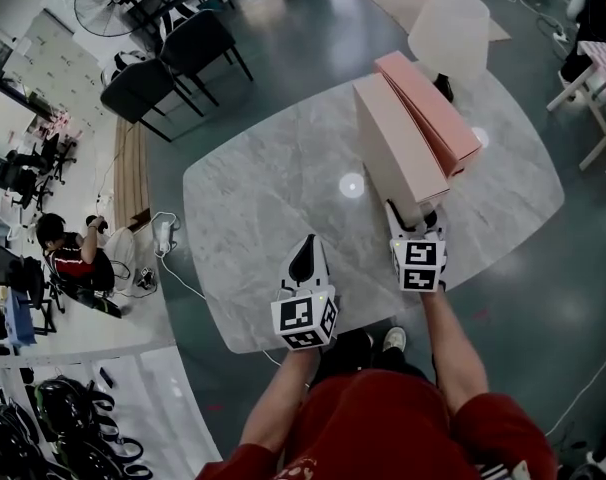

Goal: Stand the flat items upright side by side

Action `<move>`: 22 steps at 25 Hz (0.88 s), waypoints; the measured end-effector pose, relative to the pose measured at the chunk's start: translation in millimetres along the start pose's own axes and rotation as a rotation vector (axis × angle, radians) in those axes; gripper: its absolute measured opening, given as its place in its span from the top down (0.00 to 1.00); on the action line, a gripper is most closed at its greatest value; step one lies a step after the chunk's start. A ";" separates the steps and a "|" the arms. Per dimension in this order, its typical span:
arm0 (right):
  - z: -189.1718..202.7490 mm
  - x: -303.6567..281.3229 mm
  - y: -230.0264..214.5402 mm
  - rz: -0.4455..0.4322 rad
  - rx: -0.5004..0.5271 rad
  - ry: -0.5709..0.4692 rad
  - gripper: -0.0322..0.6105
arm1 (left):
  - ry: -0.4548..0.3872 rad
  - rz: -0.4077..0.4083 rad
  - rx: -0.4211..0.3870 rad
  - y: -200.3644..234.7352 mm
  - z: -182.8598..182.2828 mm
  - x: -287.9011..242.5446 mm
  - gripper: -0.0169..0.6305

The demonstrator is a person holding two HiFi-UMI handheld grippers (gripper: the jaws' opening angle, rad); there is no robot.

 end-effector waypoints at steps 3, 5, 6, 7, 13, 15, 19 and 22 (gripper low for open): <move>0.3 -5.7 -2.2 -0.007 0.001 0.009 0.50 | 0.001 -0.001 0.000 1.3 0.9 0.2 0.97; 1.1 -8.4 -2.7 -0.010 0.002 0.014 0.50 | 0.003 0.000 0.000 1.7 2.7 1.0 0.97; 1.4 -9.6 -3.1 -0.010 0.003 0.015 0.50 | 0.004 0.000 0.000 1.4 3.6 1.5 0.97; 1.5 -11.0 -3.7 -0.011 0.005 0.015 0.50 | 0.005 0.000 0.000 1.0 4.4 1.7 0.97; -2.3 -21.9 -4.7 -0.018 0.011 0.020 0.50 | 0.009 -0.003 0.002 1.7 4.6 2.6 0.97; -3.3 -25.0 -3.7 -0.018 0.011 0.022 0.50 | 0.009 -0.004 0.001 2.7 4.7 3.7 0.97; -5.0 -29.2 -2.5 -0.020 0.010 0.019 0.50 | 0.006 -0.007 0.002 3.4 4.0 3.6 0.97; -3.6 -28.8 -2.4 -0.016 0.011 0.024 0.49 | 0.007 -0.007 0.001 3.5 4.8 4.3 0.97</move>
Point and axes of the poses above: the fingertips, and each gripper's own axes: x backward along the fingers, y to its left, z out of its underside, the point moved 8 cm from there along x, backward along the fingers, and after that the axes turned 9 degrees about -y, right-handed, at the moved point
